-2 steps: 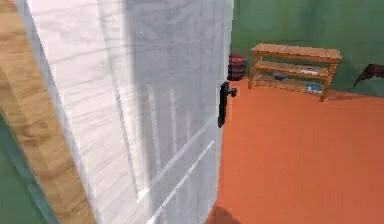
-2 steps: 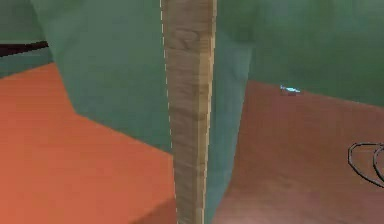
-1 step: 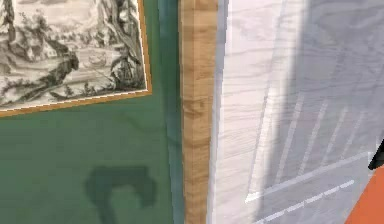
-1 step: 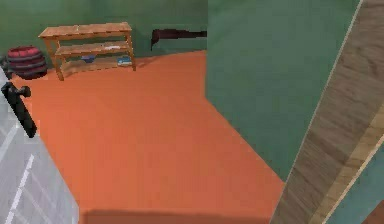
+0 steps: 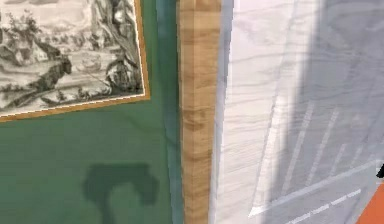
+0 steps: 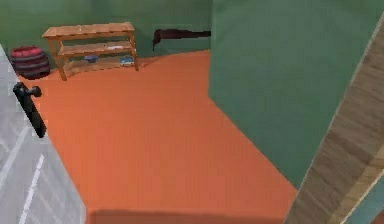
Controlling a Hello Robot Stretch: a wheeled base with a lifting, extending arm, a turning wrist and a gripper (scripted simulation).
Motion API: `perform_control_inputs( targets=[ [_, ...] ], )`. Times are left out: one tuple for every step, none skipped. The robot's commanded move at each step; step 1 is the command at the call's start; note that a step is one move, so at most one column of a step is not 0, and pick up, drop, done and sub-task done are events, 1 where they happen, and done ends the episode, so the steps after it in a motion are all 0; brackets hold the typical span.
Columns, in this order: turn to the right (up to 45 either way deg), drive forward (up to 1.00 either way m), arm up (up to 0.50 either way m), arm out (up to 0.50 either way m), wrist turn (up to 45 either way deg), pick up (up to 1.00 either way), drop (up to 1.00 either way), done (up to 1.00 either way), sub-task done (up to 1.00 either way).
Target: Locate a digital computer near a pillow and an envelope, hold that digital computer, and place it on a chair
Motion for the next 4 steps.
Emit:
perform_control_inputs(
  targets=[
    [45.0, 0.00, 0.00, 0.00, 0.0, 0.00, 0.00, 0.00, 0.00],
    [30.0, 0.00, 0.00, 0.00, 0.0, 0.00, 0.00, 0.00, 0.00],
    [0.0, 1.00, 0.00, 0.00, 0.0, 0.00, 0.00, 0.00, 0.00],
    [6.0, 0.00, 0.00, 0.00, 0.0, 0.00, 0.00, 0.00, 0.00]
  ],
)
